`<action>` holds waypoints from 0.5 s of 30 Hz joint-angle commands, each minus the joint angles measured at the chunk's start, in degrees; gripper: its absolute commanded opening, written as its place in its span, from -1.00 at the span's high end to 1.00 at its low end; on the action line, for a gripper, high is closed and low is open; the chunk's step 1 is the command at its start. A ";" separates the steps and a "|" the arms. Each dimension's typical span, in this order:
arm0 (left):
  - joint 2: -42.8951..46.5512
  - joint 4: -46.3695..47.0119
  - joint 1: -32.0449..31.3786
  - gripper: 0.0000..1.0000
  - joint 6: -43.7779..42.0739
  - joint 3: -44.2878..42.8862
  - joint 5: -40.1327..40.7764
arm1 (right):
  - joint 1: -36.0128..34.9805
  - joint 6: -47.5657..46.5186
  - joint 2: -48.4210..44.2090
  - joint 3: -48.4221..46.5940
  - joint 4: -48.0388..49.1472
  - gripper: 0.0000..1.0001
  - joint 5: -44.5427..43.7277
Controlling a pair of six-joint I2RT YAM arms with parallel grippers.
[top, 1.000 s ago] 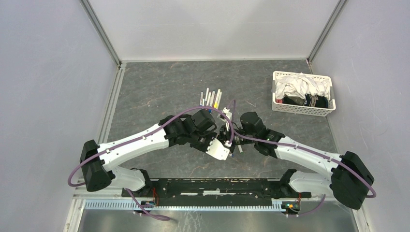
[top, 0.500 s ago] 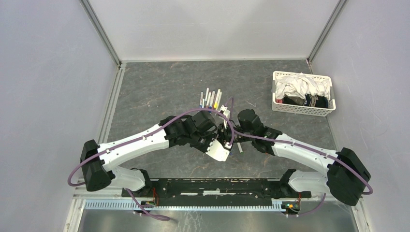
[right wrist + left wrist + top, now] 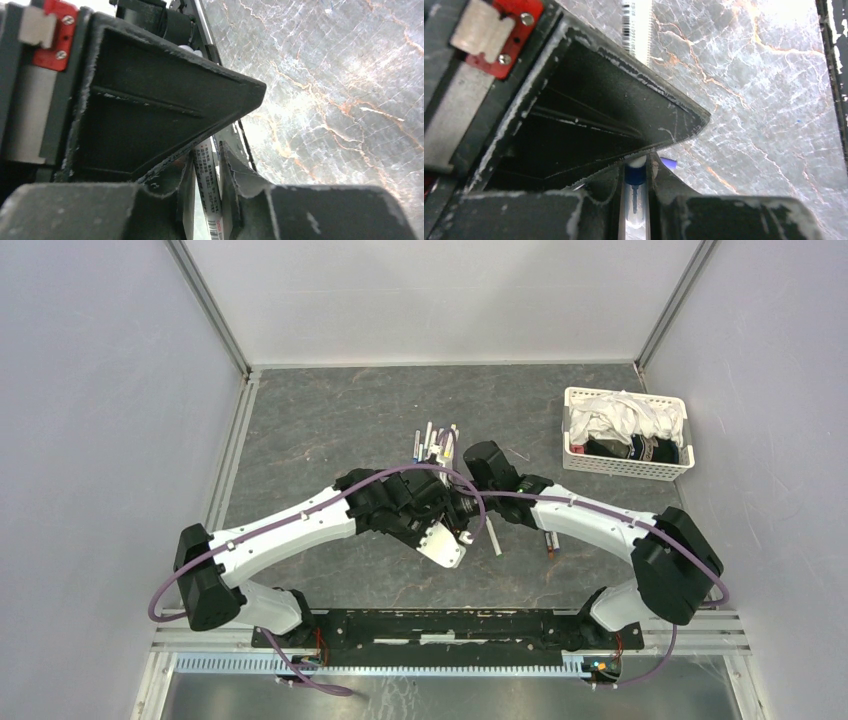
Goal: Open the pen caps
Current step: Open the pen cap from the pen.
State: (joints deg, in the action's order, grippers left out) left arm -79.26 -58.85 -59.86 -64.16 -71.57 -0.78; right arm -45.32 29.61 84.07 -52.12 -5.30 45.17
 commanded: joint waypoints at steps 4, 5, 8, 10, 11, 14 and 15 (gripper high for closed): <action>0.41 6.33 -2.28 0.95 -5.21 -1.85 -4.77 | -0.63 1.97 -0.02 -2.64 4.94 1.00 -1.15; 0.42 6.52 -2.24 0.95 -5.06 -1.88 -4.64 | -0.67 2.25 0.01 -2.60 5.96 1.00 -1.12; 0.58 7.12 -2.14 0.95 -5.51 -1.52 -3.96 | -0.48 2.29 0.57 -4.01 5.98 1.00 -1.20; 0.45 7.41 -2.09 0.95 -5.86 -1.40 -4.13 | -0.08 1.50 2.07 -6.29 5.47 1.00 -1.48; 0.12 7.43 -2.11 0.95 -5.61 -2.26 -4.68 | 0.00 0.71 3.56 -8.28 3.14 1.00 -1.49; -0.96 7.47 -2.26 0.95 -4.78 -4.32 -5.86 | -0.03 -1.24 8.37 -14.98 -1.54 0.39 -0.88; -1.18 7.44 -2.28 0.95 -4.71 -4.60 -5.73 | 0.02 -0.80 9.05 -15.51 -1.05 0.28 -1.12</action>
State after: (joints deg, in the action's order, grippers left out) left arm -78.98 -60.58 -59.24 -66.94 -72.14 1.26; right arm -44.93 27.18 88.88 -59.22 -11.09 49.60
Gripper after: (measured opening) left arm 0.171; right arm 0.271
